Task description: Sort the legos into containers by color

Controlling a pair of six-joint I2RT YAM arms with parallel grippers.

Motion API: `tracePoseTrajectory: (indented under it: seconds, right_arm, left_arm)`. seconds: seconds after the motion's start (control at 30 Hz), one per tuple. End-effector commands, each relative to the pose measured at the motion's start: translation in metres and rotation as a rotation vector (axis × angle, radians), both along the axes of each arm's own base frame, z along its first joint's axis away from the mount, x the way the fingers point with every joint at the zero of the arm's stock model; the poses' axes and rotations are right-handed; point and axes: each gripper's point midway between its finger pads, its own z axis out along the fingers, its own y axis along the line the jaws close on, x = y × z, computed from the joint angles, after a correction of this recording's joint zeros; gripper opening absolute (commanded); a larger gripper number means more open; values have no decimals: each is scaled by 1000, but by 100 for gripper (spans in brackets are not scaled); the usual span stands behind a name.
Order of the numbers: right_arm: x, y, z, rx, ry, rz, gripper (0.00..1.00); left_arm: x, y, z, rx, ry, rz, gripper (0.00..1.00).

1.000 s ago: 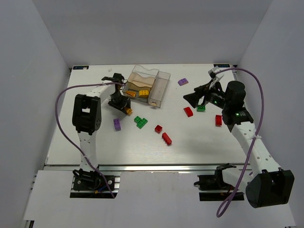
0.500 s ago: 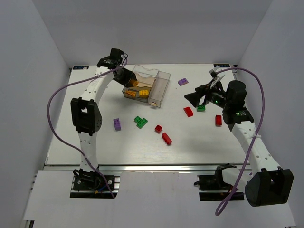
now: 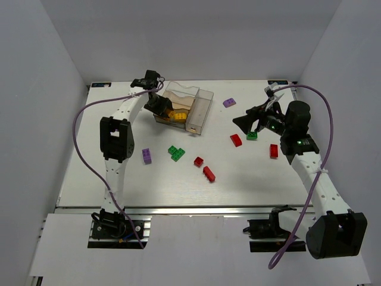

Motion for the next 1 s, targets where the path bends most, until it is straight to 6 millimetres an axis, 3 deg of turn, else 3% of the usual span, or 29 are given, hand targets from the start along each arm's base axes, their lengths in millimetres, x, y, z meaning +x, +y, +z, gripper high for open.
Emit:
tracePoseTrajectory:
  seconds: [0.0, 0.03, 0.2, 0.23, 0.4, 0.5, 0.53, 0.57, 0.63, 0.67, 0.7, 0.73, 0.77, 0.8, 0.83, 0.87, 0.9, 0.93, 0.97]
  right_arm:
    - [2, -1, 3, 10, -23, 11, 84]
    - [2, -1, 2, 12, -19, 9, 84]
    - [2, -3, 2, 14, -18, 7, 84]
    - [3, -3, 1, 14, -15, 10, 84]
    - [-5, 3, -3, -4, -38, 92, 89]
    - [-19, 11, -8, -17, -59, 206, 89]
    - [-22, 14, -11, -40, -91, 248, 89]
    - [-32, 18, -14, -43, -106, 315, 89]
    - [-38, 20, -26, -87, -155, 382, 89]
    - [-43, 21, -29, -91, -171, 418, 89]
    - [-42, 21, -34, -104, -184, 428, 83]
    - [-40, 22, -38, -106, -180, 429, 76]
    - [-37, 21, -42, -111, -174, 421, 67]
    - [-29, 21, -45, -124, -170, 407, 46]
    - [-21, 19, -47, -140, -162, 376, 32]
    - [-8, 11, -53, -178, -135, 303, 24]
    - [7, 7, -52, -208, -131, 259, 24]
    - [27, -6, -56, -265, -116, 143, 25]
    - [32, -14, -66, -301, -61, 97, 29]
  left_arm:
    - [8, -4, 33, -26, -78, 6, 39]
    - [8, -4, 33, -26, -78, 6, 50]
    - [5, -4, 33, -32, -74, 0, 67]
    - [6, -4, 36, -34, -81, -2, 75]
    - [7, -15, 57, -95, -125, -36, 75]
    - [7, -21, 87, -137, -204, -79, 69]
    - [-1, -28, 109, -156, -255, -130, 64]
    - [0, -30, 121, -167, -303, -153, 50]
    - [-15, -29, 124, -156, -334, -230, 30]
    - [-20, -29, 154, -163, -433, -264, 22]
    - [-31, -22, 141, -150, -422, -293, 9]
    - [-41, -22, 141, -140, -454, -363, 5]
    - [-46, -19, 171, -144, -579, -403, 3]
    - [-64, -16, 139, -112, -565, -493, 2]
    - [-73, -11, 140, -94, -613, -541, 2]
    - [-82, -9, 162, -65, -726, -597, 2]
    - [-96, 0, 136, 18, -732, -697, 4]
    - [-103, 9, 129, 79, -737, -718, 8]
    - [-105, 25, 121, 174, -728, -701, 15]
